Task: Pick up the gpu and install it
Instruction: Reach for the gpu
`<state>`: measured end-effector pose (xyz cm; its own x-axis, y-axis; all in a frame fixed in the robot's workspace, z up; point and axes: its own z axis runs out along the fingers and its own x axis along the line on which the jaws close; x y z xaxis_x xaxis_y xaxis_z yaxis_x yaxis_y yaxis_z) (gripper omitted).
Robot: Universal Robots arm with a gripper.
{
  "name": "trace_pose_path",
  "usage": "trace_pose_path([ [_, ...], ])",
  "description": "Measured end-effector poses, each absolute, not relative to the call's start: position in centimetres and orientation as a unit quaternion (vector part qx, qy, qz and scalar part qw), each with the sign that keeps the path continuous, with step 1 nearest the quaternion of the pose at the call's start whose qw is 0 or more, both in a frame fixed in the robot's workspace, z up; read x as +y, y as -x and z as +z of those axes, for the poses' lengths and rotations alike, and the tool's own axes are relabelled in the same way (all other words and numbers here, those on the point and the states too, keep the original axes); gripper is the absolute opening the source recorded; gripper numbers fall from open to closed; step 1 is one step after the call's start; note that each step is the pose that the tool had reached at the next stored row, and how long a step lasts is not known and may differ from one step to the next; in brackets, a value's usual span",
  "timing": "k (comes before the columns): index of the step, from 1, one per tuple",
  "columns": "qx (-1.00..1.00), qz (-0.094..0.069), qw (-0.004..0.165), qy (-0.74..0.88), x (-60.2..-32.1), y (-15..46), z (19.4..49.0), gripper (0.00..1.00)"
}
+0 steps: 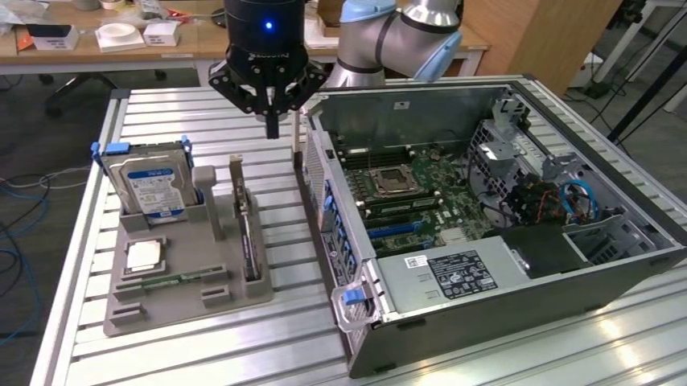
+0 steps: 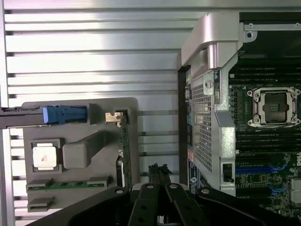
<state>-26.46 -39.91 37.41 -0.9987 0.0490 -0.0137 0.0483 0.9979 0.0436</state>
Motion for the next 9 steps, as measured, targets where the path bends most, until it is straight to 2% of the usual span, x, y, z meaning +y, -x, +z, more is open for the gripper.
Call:
trace_pose_path([
  [9, 0.999, 0.022, 0.007, -0.024, -39.91, 26.72, 37.38, 0.11],
])
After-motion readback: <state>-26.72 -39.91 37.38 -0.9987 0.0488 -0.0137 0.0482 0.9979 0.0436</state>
